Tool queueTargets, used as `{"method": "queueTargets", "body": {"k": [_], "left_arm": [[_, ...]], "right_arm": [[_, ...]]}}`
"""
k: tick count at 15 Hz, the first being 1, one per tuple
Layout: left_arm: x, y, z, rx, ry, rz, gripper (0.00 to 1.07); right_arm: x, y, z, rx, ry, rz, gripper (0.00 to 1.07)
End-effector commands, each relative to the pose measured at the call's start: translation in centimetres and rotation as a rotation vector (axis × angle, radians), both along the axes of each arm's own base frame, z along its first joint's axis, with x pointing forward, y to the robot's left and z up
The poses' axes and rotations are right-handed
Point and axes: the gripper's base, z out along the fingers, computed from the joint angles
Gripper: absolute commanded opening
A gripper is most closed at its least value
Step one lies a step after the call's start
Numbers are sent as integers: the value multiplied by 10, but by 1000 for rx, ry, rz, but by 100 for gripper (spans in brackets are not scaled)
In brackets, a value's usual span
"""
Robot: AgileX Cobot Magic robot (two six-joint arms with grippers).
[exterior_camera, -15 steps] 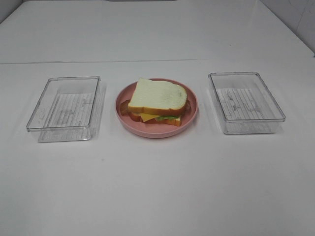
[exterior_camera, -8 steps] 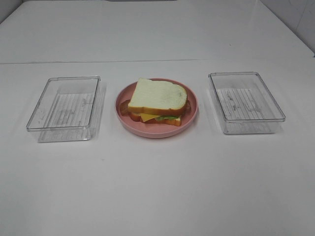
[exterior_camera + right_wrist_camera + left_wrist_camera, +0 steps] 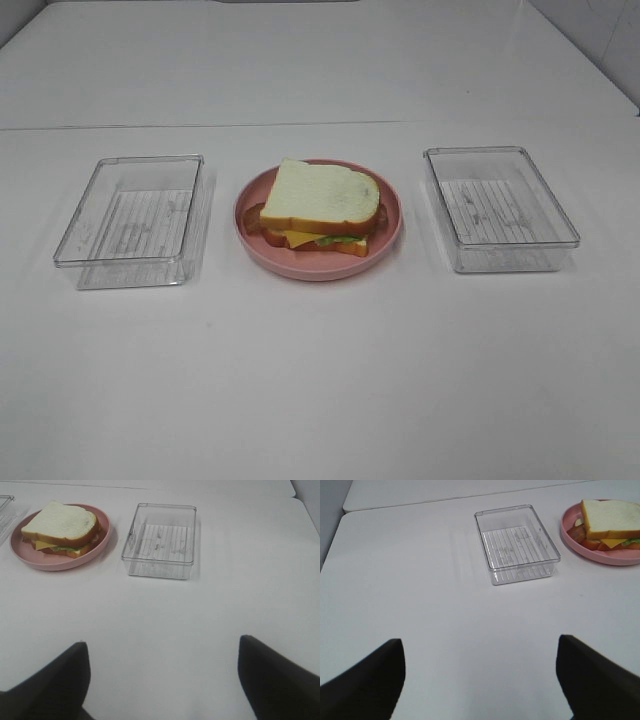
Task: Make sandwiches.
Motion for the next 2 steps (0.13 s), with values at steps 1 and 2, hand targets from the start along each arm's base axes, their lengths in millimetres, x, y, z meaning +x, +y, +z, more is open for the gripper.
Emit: {"method": "queueTargets", "body": {"k": [1,2], "left_arm": [[-3,-1,0,-9,-31,0,79],[-3,-1,0,-9,-31,0,79]], "right_arm": [[-1,0,0,2,-19,-4,77],[-1,0,0,2,-19,-4,77]]}}
